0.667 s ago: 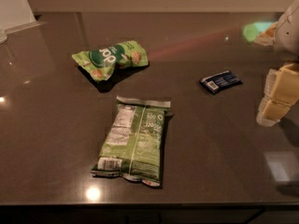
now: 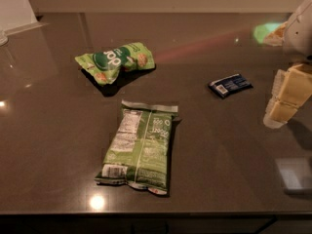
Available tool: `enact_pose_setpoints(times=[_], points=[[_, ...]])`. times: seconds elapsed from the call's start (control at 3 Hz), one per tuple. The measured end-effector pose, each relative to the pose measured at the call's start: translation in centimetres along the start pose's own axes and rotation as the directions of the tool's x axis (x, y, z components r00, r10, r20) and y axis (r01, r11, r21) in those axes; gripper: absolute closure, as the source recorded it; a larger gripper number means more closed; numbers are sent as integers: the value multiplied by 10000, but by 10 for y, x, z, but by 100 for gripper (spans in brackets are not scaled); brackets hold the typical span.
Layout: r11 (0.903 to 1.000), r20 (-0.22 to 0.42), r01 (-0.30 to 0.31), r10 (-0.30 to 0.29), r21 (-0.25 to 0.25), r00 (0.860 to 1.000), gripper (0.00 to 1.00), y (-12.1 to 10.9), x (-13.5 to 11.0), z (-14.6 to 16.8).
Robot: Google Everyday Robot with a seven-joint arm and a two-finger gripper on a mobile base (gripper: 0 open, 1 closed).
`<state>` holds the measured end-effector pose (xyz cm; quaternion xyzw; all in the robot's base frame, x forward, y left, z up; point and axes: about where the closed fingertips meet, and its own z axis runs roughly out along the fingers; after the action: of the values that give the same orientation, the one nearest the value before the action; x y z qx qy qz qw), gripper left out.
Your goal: Move rxbar blueberry near green rice chip bag
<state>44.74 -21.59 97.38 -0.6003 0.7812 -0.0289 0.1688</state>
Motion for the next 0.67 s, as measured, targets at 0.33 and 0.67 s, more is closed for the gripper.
enact_pose_setpoints(times=[0.33, 0.67], points=[[9994, 416, -275, 284, -203, 9987, 0, -21, 2, 22], [9983, 1042, -468, 501, -341, 9933, 0, -52, 1, 47]])
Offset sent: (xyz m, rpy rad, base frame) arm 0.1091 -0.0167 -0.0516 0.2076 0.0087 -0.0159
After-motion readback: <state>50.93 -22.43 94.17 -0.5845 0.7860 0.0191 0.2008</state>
